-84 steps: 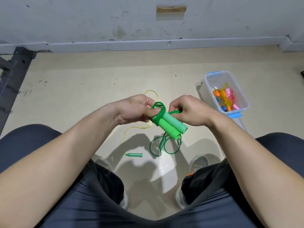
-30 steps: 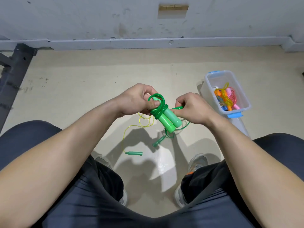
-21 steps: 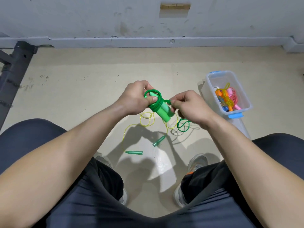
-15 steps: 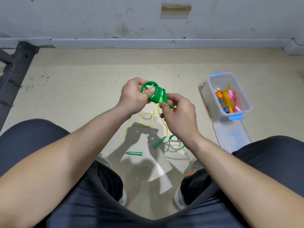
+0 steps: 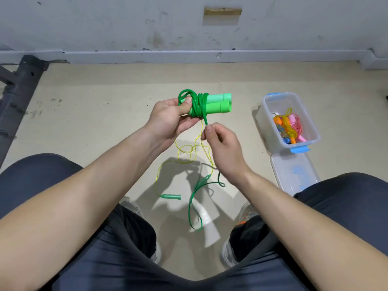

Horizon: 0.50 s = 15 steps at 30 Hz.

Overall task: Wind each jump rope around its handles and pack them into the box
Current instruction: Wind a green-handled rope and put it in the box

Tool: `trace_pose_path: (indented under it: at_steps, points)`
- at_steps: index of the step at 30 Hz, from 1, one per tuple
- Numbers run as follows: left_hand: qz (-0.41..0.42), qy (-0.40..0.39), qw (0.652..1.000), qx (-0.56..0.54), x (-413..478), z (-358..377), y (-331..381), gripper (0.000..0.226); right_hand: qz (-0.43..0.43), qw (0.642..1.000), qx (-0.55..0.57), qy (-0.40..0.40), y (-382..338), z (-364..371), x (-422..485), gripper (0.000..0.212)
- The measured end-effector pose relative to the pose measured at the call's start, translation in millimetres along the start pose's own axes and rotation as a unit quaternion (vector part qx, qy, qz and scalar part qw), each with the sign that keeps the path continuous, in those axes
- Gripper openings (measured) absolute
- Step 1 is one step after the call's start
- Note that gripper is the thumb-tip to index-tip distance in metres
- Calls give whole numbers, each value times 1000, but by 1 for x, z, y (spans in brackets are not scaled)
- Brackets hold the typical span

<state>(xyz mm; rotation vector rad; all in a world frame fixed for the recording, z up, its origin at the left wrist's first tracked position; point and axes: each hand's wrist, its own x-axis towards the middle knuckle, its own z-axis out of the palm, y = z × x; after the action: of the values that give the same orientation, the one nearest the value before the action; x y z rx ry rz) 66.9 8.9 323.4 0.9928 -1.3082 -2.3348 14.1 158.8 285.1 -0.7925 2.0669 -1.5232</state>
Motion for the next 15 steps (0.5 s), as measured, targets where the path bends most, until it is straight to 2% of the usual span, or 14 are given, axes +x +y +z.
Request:
trace_pose_path:
  at_steps: [4,7,8,10,12,15]
  points:
    - [2,2,1000,-14,1,-5,6,13,23,993,105,-47,-4,-20,14,20]
    - [-6,-10,1000,-8,1,-5,4,13,52,988,101,-104,-3,-21,13,22]
    - [-13,-18,1000,-5,1,-5,3,13,55,990,70,-113,-3,-21,13,24]
    - [-26,-51,998,9,1,-6,3,13,29,991,-61,-112,2,-25,17,29]
    - [-41,-95,994,39,1,-10,6,14,-10,976,-190,-111,5,-36,24,35]
    - [-66,-177,975,119,3,-21,12,16,-23,959,-247,-138,6,-52,32,38]
